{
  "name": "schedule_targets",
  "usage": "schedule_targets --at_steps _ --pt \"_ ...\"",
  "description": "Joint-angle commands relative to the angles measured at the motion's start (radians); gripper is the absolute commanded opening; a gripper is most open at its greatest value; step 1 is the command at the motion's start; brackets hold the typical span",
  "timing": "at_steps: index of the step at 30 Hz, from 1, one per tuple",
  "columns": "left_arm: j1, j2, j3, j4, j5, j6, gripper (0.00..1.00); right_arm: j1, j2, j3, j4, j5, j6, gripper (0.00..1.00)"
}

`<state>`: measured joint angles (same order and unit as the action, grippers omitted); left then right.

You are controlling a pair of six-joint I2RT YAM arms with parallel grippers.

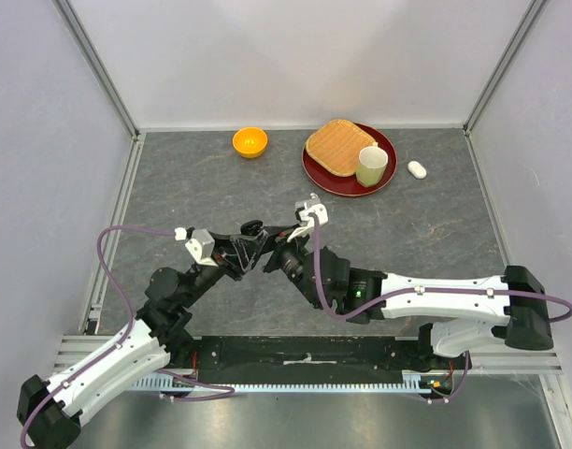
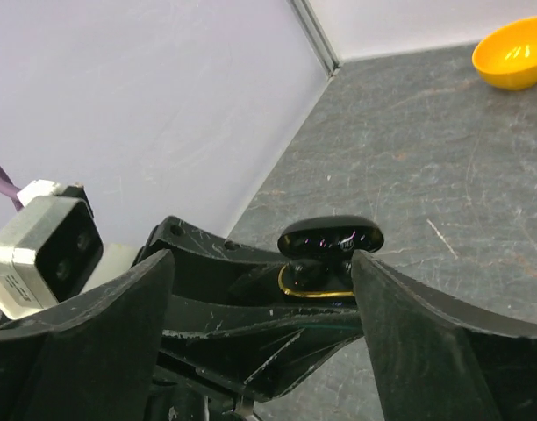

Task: Insert the wireless bluetooth earbuds into the charging case
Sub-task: Place the earbud in the charging case, then close the charging case.

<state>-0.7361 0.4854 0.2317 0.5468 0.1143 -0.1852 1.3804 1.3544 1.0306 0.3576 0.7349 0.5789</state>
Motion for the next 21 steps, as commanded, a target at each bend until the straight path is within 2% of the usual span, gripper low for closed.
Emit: schedule_targets --at_steps 1,2,7,10,11,13,16,18,21 --pt "0.000 -0.014 0.026 0.056 0.030 0.033 0.02 -0.004 -0.066 0.048 0.053 -0.025 -0.126 0.90" --pt "0.001 -0.016 0.027 0.051 0.031 0.033 0.02 -0.004 -0.083 0.060 0.063 -0.028 -0.139 0.94" --pt "0.000 -0.027 0.029 0.019 0.042 0.029 0.02 -0.009 -0.147 0.075 0.044 0.055 -0.169 0.98" --pt "0.000 -0.031 0.035 0.001 0.073 0.021 0.02 -0.032 -0.187 0.085 -0.099 0.217 -0.105 0.98" --pt "0.000 -0.031 0.040 -0.008 0.087 0.012 0.02 -0.050 -0.190 0.120 -0.241 0.234 -0.038 0.98" --pt "0.000 -0.030 0.060 -0.039 0.135 -0.006 0.02 -0.118 -0.183 0.184 -0.454 0.186 0.054 0.98" --pt "0.001 -0.030 0.078 -0.050 0.198 -0.039 0.02 -0.204 -0.182 0.218 -0.583 -0.033 0.094 0.98" --pt "0.000 -0.034 0.087 -0.048 0.222 -0.051 0.02 -0.234 -0.190 0.207 -0.586 -0.188 0.088 0.98" --pt "0.000 -0.041 0.093 -0.042 0.258 -0.062 0.02 -0.236 -0.198 0.191 -0.586 -0.270 0.085 0.98"
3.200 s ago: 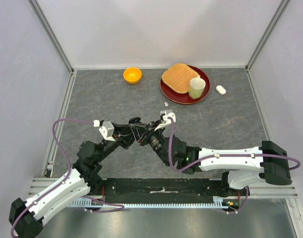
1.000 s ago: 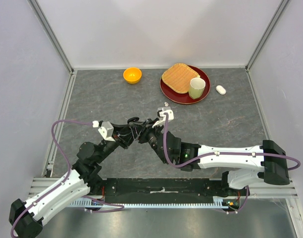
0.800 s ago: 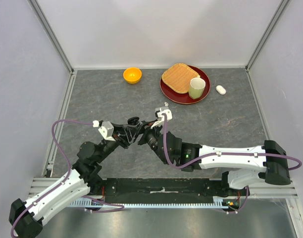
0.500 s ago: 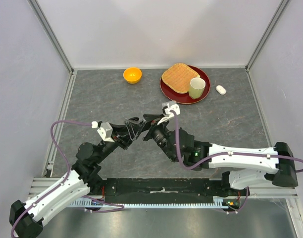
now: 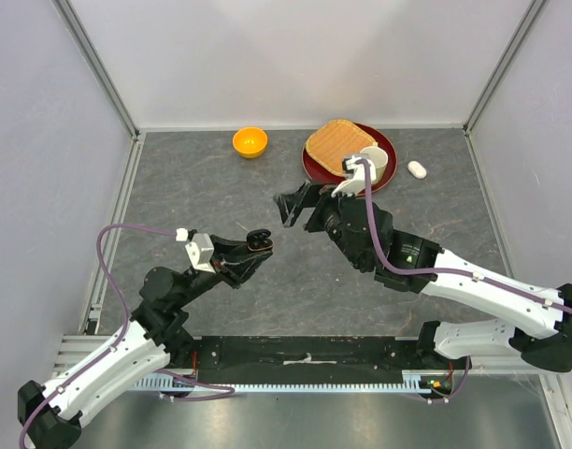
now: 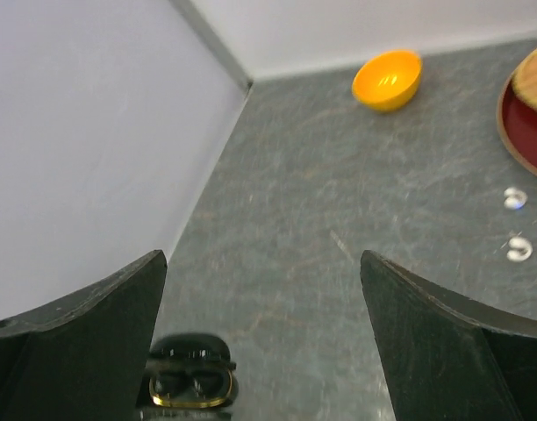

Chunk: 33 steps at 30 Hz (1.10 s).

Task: Insert the wireless bluetooth earbuds into the charging case
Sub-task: Close the charging case.

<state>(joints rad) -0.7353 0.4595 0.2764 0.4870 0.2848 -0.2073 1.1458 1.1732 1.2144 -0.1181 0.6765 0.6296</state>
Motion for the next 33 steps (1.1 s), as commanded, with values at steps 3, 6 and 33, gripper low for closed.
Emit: schedule_targets --at_steps 3,6,33 --pt "-0.001 -0.005 0.058 0.032 0.143 -0.044 0.02 -0.004 0.003 0.017 -0.135 -0.275 0.025 0.98" --pt "0.001 0.020 0.078 0.041 0.207 -0.058 0.02 -0.006 0.034 0.040 -0.161 -0.319 0.025 0.98" --pt "-0.001 -0.038 0.053 0.039 0.051 -0.093 0.02 -0.026 0.010 -0.107 -0.102 -0.544 0.068 0.98"
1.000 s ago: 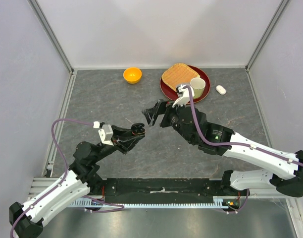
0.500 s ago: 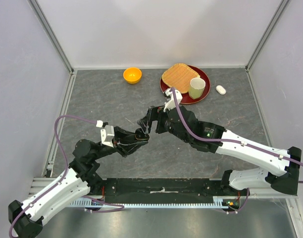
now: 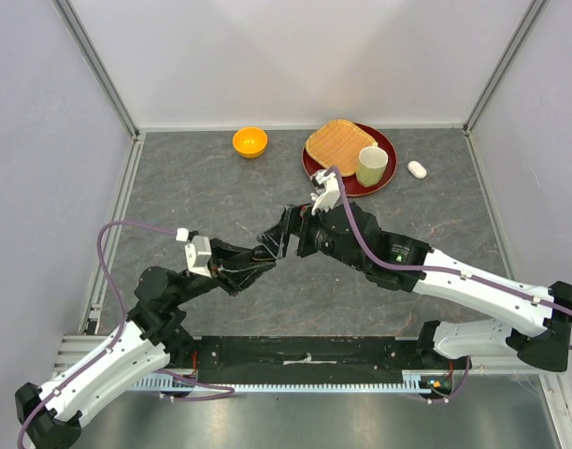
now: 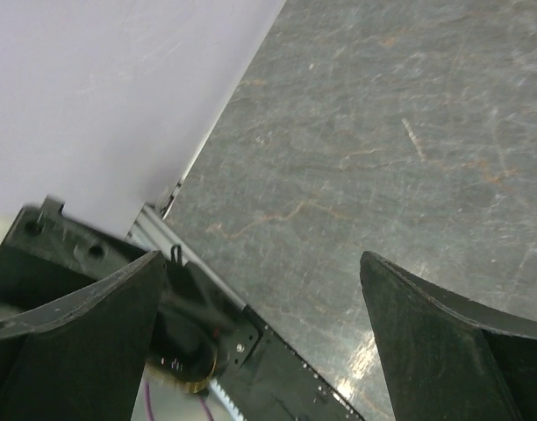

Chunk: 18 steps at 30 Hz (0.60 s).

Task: Insert the wireless bluetooth earbuds into the charging case
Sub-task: Close the charging case.

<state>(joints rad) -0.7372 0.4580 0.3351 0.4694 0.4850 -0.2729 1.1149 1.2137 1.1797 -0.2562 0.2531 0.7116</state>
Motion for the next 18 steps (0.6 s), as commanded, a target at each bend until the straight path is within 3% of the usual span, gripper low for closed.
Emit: schedule_targets --at_steps 1,5,10,14,18 --pt "0.002 -0.041 -0.017 0.055 -0.160 -0.032 0.02 0.005 -0.034 -0.084 0.047 -0.136 -0.011 0.98" --pt "0.002 -0.051 -0.034 0.054 -0.212 -0.046 0.02 0.006 -0.039 -0.138 0.098 -0.215 0.014 0.98" --pt "0.001 -0.035 -0.025 0.037 -0.223 -0.049 0.02 0.006 0.000 -0.147 0.084 -0.207 0.029 0.98" --pt "0.002 0.005 0.022 -0.093 -0.259 -0.048 0.02 0.006 -0.020 -0.161 0.040 -0.040 0.095 0.98" --pt "0.002 0.030 0.070 -0.230 -0.315 -0.107 0.02 0.002 -0.084 -0.193 -0.081 0.237 0.213 0.98"
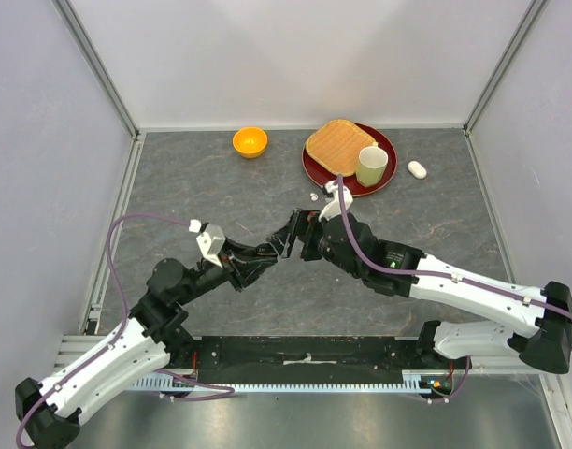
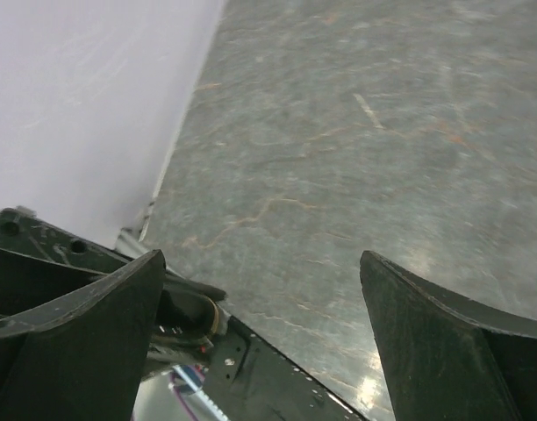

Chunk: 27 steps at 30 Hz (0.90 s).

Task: Insert the wireless bluetooth earbuds into the charging case
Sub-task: Close the charging case, then place the charging case at the center of the board.

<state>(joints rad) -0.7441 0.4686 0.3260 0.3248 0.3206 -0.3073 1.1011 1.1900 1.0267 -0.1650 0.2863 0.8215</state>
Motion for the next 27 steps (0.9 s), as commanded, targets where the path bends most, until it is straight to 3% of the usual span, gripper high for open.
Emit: schedule_targets --at_steps 1,7,12,16,27 --pt "0.008 0.027 0.079 -0.113 -0.159 -0.087 0.02 0.011 -0.073 -0.048 -0.192 0.232 0.117 0.98" --pt "0.020 0.198 0.113 -0.205 -0.167 -0.228 0.02 -0.023 -0.177 -0.086 -0.350 0.361 0.264 0.98" --pt "0.086 0.466 0.153 -0.123 0.015 -0.338 0.02 -0.035 -0.262 -0.135 -0.380 0.399 0.306 0.98" --pt "0.199 0.620 0.188 -0.098 0.152 -0.461 0.02 -0.040 -0.306 -0.148 -0.393 0.402 0.300 0.98" --pt "0.281 0.884 0.280 -0.036 0.238 -0.526 0.02 -0.043 -0.362 -0.172 -0.426 0.421 0.291 0.98"
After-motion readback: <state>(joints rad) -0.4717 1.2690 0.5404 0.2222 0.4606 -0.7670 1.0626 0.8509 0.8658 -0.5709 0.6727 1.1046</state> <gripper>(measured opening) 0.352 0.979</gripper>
